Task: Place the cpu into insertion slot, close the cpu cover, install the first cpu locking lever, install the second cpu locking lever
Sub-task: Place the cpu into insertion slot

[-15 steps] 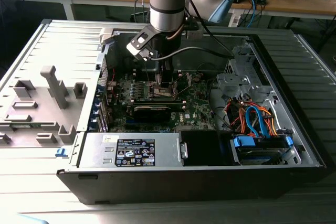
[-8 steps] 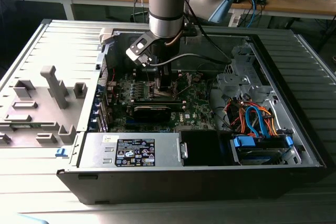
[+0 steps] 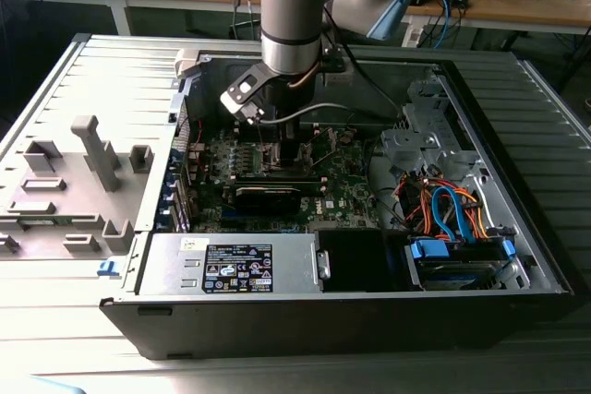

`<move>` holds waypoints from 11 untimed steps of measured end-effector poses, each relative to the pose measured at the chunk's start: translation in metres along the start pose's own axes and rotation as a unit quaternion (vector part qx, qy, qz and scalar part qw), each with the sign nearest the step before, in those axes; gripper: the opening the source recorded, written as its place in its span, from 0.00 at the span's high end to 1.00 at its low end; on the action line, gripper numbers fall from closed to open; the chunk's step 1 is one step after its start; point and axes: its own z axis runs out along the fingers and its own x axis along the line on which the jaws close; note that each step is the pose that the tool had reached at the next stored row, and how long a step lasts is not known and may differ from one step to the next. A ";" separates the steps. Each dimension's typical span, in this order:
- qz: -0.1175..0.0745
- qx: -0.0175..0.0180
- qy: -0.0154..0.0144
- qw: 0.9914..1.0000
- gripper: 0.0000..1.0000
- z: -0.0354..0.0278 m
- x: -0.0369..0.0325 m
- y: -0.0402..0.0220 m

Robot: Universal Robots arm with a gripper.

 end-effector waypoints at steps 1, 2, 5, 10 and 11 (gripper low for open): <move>0.002 0.000 0.000 1.000 0.45 0.0007 0.0000 0.0000; 0.004 0.000 0.000 1.000 0.45 0.0017 0.0000 0.0000; 0.005 0.000 0.000 1.000 0.45 0.0040 0.0000 -0.0001; 0.005 0.000 0.000 1.000 0.45 0.0044 0.0029 0.0000; 0.005 0.000 0.000 1.000 0.45 0.0050 0.0046 0.0000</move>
